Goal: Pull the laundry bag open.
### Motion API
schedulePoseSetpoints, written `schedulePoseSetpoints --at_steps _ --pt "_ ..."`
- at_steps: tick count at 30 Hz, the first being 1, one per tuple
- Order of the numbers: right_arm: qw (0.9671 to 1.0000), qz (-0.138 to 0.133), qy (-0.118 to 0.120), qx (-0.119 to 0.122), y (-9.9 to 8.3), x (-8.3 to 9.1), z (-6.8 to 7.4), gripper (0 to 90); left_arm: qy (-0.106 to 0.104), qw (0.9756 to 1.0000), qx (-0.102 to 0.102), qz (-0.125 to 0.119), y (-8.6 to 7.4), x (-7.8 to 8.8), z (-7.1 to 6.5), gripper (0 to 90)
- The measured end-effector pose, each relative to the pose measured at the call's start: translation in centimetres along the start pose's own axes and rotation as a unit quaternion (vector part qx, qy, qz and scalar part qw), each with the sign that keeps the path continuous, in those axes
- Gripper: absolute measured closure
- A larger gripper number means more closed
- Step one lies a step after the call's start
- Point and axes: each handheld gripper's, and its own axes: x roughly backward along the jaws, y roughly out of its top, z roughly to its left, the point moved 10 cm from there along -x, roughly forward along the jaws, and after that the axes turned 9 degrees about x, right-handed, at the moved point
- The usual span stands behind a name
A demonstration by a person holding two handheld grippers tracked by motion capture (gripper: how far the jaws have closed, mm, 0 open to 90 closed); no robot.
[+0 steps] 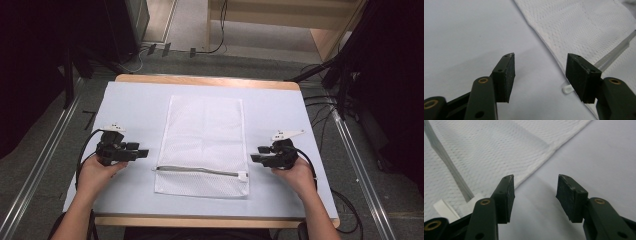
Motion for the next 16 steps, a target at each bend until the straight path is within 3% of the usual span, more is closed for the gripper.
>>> schedulePoseSetpoints --at_steps 5,16 --pt "0.9998 -0.004 -0.016 -0.013 -0.34 0.34 -0.77 44.9 0.01 0.9999 0.008 -0.001 0.2 -0.12 0.59 38.4" --pt "0.9997 -0.008 -0.023 -0.01 -0.76 0.43 -0.74 39.4 0.015 0.9997 0.017 0.0 0.6 -0.65 0.91 35.9"
